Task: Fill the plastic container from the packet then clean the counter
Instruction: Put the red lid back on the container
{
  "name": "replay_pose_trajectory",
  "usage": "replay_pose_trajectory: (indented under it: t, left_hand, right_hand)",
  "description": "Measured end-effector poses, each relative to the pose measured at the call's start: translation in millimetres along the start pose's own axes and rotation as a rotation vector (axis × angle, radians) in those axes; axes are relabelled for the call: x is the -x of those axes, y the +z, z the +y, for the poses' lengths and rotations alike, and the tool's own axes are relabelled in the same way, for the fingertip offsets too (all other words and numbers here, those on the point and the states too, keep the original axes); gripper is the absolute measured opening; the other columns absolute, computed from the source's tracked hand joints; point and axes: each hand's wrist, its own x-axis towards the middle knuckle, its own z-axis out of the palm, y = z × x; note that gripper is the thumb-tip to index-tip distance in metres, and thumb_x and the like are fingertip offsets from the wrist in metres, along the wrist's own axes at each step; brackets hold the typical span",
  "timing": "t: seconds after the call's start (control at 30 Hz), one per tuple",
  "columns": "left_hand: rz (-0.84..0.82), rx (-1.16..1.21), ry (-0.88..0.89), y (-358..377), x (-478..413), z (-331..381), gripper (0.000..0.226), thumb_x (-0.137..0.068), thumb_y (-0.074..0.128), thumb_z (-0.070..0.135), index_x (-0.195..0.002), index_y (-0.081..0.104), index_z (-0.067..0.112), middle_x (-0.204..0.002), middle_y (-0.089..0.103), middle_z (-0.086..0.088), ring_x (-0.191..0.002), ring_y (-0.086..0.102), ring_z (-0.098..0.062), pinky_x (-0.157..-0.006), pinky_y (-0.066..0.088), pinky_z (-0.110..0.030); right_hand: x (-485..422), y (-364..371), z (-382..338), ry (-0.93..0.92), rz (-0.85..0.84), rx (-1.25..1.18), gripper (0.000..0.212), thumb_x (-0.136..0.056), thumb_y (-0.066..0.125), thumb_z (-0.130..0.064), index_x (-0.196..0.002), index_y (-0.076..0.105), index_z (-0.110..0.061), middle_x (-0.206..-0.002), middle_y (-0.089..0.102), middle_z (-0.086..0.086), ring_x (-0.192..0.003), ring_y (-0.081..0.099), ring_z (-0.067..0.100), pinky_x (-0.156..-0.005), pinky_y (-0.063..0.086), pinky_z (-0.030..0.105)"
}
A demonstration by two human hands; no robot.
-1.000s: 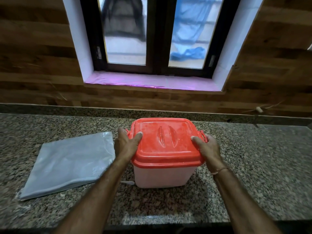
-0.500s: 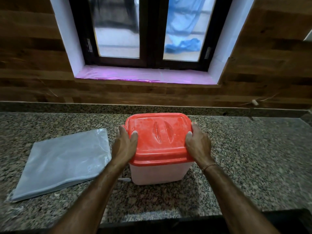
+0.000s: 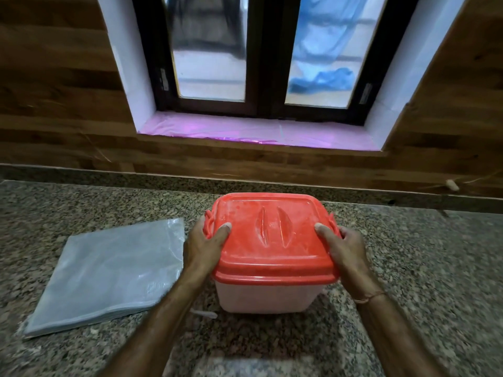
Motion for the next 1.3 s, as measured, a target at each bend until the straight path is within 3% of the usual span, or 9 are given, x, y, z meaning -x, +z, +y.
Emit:
replay_pose_trajectory:
  t: [0.17, 0.3, 0.53, 0.8, 0.97, 1.03, 1.1, 1.2, 1.3]
  left_hand:
    - [-0.026, -0.004, -0.007, 13.0, -60.3, 26.1, 0.048, -0.082, 0.072, 0.056, -0.122, 0.065, 0.031, -0.104, 0.075, 0.004, -0.092, 0.075, -0.019, -0.085, 0.063, -0.046]
    - [-0.062, -0.027, 0.006, 27.0, -117.0, 41.7, 0.043, -0.082, 0.073, 0.055, -0.116, 0.068, 0.030, -0.104, 0.077, 0.001, -0.090, 0.077, -0.019, -0.082, 0.064, -0.047]
    - [-0.016, -0.039, 0.025, 51.9, -185.1, 46.8, 0.018, -0.090, 0.074, 0.042, -0.101, 0.066, 0.030, -0.099, 0.075, 0.002, -0.091, 0.075, -0.021, -0.084, 0.063, -0.048]
    - [-0.036, -0.001, -0.030, 60.6, -203.7, 39.6, 0.065, -0.089, 0.071, 0.051, -0.144, 0.054, 0.021, -0.124, 0.070, -0.004, -0.101, 0.072, -0.021, -0.088, 0.063, -0.045]
    - [-0.012, -0.083, 0.002, 55.6, -204.4, 33.8, 0.080, -0.078, 0.063, 0.078, -0.140, 0.056, 0.029, -0.120, 0.071, 0.002, -0.102, 0.072, -0.021, -0.090, 0.061, -0.048]
    - [-0.006, -0.106, -0.002, 47.8, -198.8, 25.0, 0.093, -0.073, 0.054, 0.091, -0.142, 0.054, 0.029, -0.128, 0.070, 0.001, -0.109, 0.070, -0.021, -0.095, 0.058, -0.049]
    - [-0.014, -0.107, -0.019, 34.0, -181.5, 7.7, 0.092, -0.083, 0.050, 0.084, -0.154, 0.041, 0.025, -0.140, 0.061, 0.000, -0.123, 0.063, -0.023, -0.104, 0.053, -0.051]
    - [0.050, -0.205, -0.048, -10.3, -152.9, -42.4, 0.080, -0.091, 0.056, 0.070, -0.155, 0.038, 0.024, -0.142, 0.059, -0.003, -0.123, 0.060, -0.024, -0.103, 0.052, -0.047]
    - [0.118, -0.352, -0.146, -72.8, -134.7, -108.5, 0.077, -0.091, 0.063, 0.061, -0.151, 0.042, 0.019, -0.145, 0.057, -0.010, -0.128, 0.056, -0.029, -0.106, 0.048, -0.046]
  right_hand:
    - [-70.8, 17.2, -21.4, -0.032, 0.047, 0.001, 0.040, -0.081, 0.077, -0.045, -0.106, 0.076, -0.013, -0.090, 0.078, 0.004, -0.077, 0.075, 0.020, -0.060, 0.058, 0.031]
    - [-127.6, 37.1, -37.5, -0.049, 0.038, 0.020, 0.049, -0.069, 0.075, -0.055, -0.096, 0.076, -0.015, -0.086, 0.078, 0.000, -0.080, 0.075, 0.022, -0.076, 0.064, 0.043]
    - [-196.8, 64.0, -37.3, -0.038, -0.009, 0.048, 0.036, -0.079, 0.074, -0.053, -0.095, 0.071, -0.022, -0.090, 0.076, 0.001, -0.082, 0.075, 0.022, -0.078, 0.064, 0.047]
    - [-209.9, 72.6, -31.1, -0.035, 0.006, 0.005, 0.023, -0.081, 0.074, -0.051, -0.088, 0.069, -0.029, -0.093, 0.075, -0.001, -0.085, 0.073, 0.021, -0.080, 0.063, 0.044]
    - [-198.3, 70.4, -36.3, -0.035, -0.033, -0.078, 0.027, -0.085, 0.071, -0.052, -0.095, 0.070, -0.027, -0.099, 0.076, 0.002, -0.089, 0.074, 0.023, -0.078, 0.064, 0.046]
    - [-181.9, 71.0, -30.9, -0.053, -0.001, -0.166, 0.034, -0.096, 0.057, -0.053, -0.104, 0.071, -0.023, -0.097, 0.076, 0.001, -0.085, 0.074, 0.019, -0.066, 0.064, 0.037]
    - [-159.6, 74.9, -11.1, -0.048, 0.108, -0.263, 0.039, -0.105, 0.041, -0.050, -0.111, 0.069, -0.023, -0.099, 0.074, -0.001, -0.087, 0.071, 0.016, -0.062, 0.058, 0.029]
    - [-106.2, 102.7, 42.2, 0.063, 0.260, -0.322, 0.036, -0.101, 0.039, -0.056, -0.110, 0.062, -0.030, -0.109, 0.072, 0.010, -0.103, 0.069, 0.032, -0.077, 0.055, 0.039]
    - [-44.5, 157.8, 94.3, 0.135, 0.036, -0.122, 0.034, -0.091, 0.053, -0.058, -0.105, 0.063, -0.030, -0.106, 0.071, 0.016, -0.094, 0.069, 0.039, -0.078, 0.057, 0.050]
